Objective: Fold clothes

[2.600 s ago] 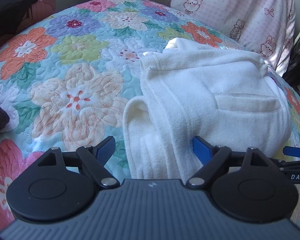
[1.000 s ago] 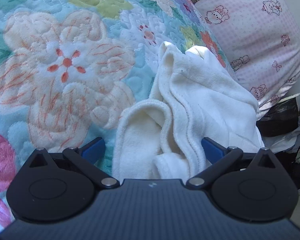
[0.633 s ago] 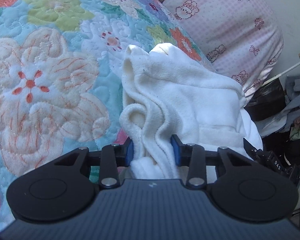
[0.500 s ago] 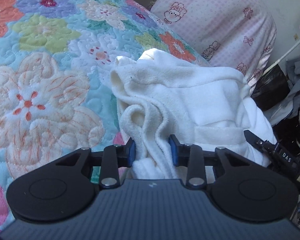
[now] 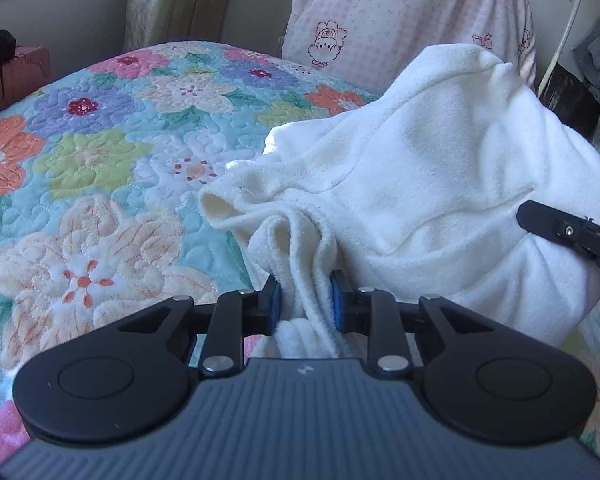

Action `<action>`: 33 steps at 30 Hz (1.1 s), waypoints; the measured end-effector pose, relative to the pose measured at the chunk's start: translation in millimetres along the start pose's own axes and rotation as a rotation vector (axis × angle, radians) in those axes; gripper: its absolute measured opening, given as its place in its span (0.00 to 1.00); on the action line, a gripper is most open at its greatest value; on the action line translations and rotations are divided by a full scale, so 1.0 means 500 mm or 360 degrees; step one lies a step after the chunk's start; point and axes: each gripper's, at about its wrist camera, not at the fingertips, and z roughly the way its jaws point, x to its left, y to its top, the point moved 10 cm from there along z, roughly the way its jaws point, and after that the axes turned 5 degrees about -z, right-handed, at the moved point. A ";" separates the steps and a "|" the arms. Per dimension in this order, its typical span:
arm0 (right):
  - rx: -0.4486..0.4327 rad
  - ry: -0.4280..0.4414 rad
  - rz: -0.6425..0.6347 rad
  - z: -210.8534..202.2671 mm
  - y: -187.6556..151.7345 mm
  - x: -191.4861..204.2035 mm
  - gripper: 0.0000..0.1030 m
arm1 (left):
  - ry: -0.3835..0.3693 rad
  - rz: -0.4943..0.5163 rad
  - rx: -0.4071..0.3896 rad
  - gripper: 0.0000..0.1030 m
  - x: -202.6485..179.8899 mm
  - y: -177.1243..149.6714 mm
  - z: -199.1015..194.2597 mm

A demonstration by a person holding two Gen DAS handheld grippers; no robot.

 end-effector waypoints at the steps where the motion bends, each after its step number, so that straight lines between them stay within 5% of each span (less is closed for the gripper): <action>1: -0.0006 0.0010 -0.0015 -0.007 0.012 0.012 0.66 | -0.0002 -0.0008 -0.0025 0.20 0.002 0.006 -0.011; 9: -0.0064 0.0128 -0.0177 -0.029 0.100 0.090 0.65 | -0.0033 -0.0138 -0.0162 0.20 0.036 0.042 -0.078; 19: -0.0080 0.0155 -0.0251 -0.039 0.116 0.115 0.64 | -0.0067 -0.0172 -0.0195 0.20 0.038 0.044 -0.091; 27: -0.0022 0.0291 -0.0490 -0.031 0.247 0.170 0.62 | -0.0195 -0.0363 -0.0347 0.19 0.046 0.090 -0.125; 33: 0.0294 0.0377 -0.0461 0.019 0.337 0.199 0.61 | -0.0271 -0.0560 -0.0386 0.19 0.079 0.144 -0.140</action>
